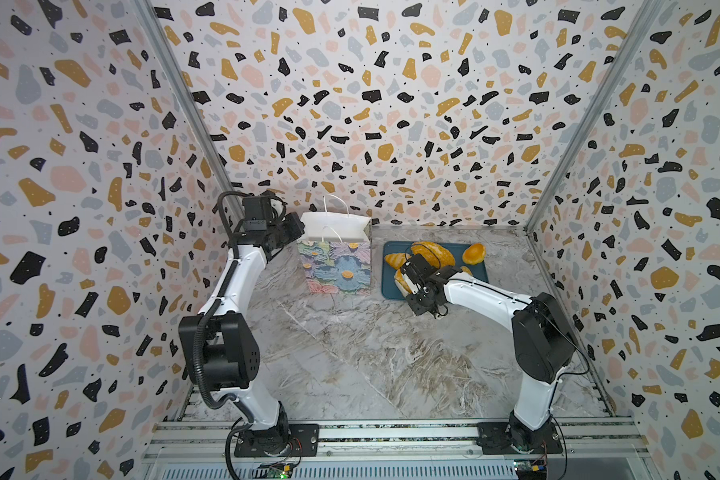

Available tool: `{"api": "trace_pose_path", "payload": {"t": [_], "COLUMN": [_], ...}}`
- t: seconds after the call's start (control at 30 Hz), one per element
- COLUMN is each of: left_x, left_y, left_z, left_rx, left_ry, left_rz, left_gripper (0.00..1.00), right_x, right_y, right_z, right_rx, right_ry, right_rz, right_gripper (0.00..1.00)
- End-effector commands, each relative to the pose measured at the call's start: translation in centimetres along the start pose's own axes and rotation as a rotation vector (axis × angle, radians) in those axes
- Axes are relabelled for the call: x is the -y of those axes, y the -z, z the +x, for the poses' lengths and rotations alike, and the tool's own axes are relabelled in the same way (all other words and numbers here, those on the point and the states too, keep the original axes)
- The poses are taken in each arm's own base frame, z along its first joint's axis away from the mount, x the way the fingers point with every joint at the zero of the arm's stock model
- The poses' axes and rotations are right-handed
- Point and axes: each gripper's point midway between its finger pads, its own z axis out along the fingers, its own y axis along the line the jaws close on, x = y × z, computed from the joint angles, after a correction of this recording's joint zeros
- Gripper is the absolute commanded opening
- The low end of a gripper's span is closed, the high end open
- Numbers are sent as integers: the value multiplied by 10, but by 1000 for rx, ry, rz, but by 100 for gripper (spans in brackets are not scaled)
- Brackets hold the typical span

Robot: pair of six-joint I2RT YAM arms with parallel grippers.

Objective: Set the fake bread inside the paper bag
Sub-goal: 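Close the tongs on the twisted roll with the right gripper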

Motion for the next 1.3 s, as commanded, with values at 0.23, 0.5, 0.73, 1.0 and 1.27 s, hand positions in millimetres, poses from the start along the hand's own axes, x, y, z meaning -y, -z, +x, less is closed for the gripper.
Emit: {"api": "trace_pose_path", "payload": {"t": [0.23, 0.5, 0.73, 1.0, 1.27], "left_x": [1, 0, 0, 0, 1], "left_y": [-1, -1, 0, 0, 0], "left_z": [-5, -5, -6, -6, -6], "left_rx": [16, 16, 23, 24, 24], "left_ry": [-17, -14, -16, -16, -15], "left_rz": [14, 12, 9, 10, 16], "left_gripper": [0, 0, 0, 0, 0], "right_x": [3, 3, 2, 2, 3], "right_y": [22, 34, 45, 56, 65], "right_z": [-14, -12, -13, -12, -13], "right_rx": [62, 114, 155, 196, 232], "right_ry": [-27, -63, -104, -140, -164], "right_rz": [9, -18, -62, -103, -131], "right_gripper": [33, 33, 31, 28, 28]}}
